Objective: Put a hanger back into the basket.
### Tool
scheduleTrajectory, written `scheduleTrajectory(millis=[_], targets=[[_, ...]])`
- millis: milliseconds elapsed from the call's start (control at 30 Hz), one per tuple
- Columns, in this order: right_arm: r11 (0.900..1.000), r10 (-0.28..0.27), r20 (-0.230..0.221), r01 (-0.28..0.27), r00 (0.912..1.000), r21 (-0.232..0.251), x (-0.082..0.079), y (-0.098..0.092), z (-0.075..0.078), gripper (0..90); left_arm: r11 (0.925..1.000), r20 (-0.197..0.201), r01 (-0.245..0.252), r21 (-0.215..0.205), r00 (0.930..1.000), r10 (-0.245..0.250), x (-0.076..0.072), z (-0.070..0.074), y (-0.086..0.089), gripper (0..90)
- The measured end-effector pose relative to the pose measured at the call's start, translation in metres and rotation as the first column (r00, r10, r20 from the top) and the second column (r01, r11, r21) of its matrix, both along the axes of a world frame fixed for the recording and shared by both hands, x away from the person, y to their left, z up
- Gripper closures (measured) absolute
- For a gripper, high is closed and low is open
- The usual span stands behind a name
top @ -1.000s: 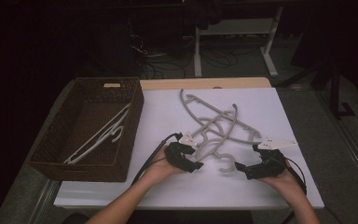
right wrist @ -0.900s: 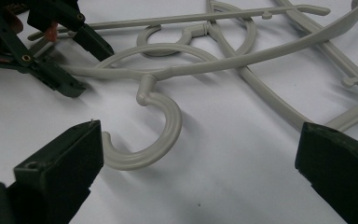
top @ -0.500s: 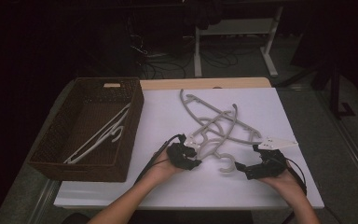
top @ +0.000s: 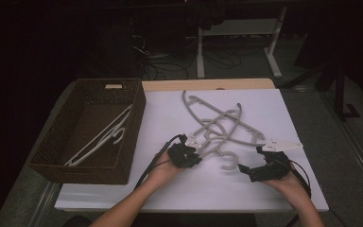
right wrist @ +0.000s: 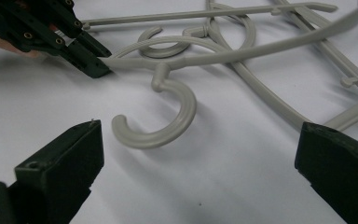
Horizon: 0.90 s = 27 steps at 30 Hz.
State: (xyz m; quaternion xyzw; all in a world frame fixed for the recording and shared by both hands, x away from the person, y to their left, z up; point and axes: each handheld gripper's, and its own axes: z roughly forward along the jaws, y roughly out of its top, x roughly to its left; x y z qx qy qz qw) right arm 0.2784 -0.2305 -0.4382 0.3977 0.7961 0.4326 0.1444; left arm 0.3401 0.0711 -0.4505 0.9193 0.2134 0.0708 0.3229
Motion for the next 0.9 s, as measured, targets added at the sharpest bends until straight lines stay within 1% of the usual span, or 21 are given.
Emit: scheduleTrajectory(millis=[100,167,267,333,367,467,567,700,767,800,900], targets=[[1.0,-0.003,0.0,0.003,1.0,0.002,0.0,-0.001,0.0,1.1,1.0,-0.003,0.008,0.005,1.0,-0.008,0.0,0.002,0.001,82.2],[1.0,-0.007,0.001,0.007,1.0,0.004,0.0,-0.002,0.0,1.1,0.9999,-0.017,0.005,-0.012,0.9998,-0.005,0.0,0.005,0.003,82.2],[1.0,-0.007,0.005,0.006,1.0,0.005,0.0,-0.002,0.001,1.1,0.9995,-0.024,-0.001,-0.031,0.9997,0.001,-0.001,0.014,0.006,82.3],[1.0,-0.007,0.003,0.006,1.0,0.005,0.0,-0.002,0.0,1.1,0.9992,-0.015,0.009,-0.038,0.9998,-0.01,-0.001,0.023,0.008,82.2],[1.0,-0.006,0.004,0.006,1.0,0.005,0.0,-0.002,0.0,1.1,0.9991,-0.009,0.015,-0.039,0.9998,-0.016,-0.001,0.028,0.009,82.3],[1.0,-0.004,0.004,0.004,1.0,0.006,0.0,-0.002,0.001,1.1,0.9975,-0.014,0.019,-0.068,0.9997,-0.02,-0.001,0.046,0.012,82.2],[1.0,-0.005,0.003,0.005,1.0,0.007,0.0,-0.002,0.0,1.1,0.9961,-0.009,0.028,-0.083,0.9995,-0.029,0.0,0.066,0.017,82.2],[1.0,-0.004,0.005,0.004,1.0,0.006,0.0,-0.003,0.0,1.1,0.996,0.012,0.042,-0.079,0.9991,-0.041,0.002,0.096,0.026,82.2],[1.0,-0.005,0.005,0.005,1.0,0.007,0.0,-0.003,0.0,1.1,0.9966,0.025,0.049,-0.067,0.9985,-0.048,0.003,0.11,0.033,82.1],[1.0,-0.004,0.002,0.004,1.0,0.006,0.0,-0.002,0.0,1.1,0.9964,0.029,0.048,-0.07,0.9985,-0.046,0.003,0.117,0.037,82.2],[1.0,-0.003,0.003,0.003,1.0,0.005,0.0,-0.002,0.0,1.1,0.996,0.028,0.052,-0.073,0.9983,-0.05,0.007,0.135,0.051,82.2]])
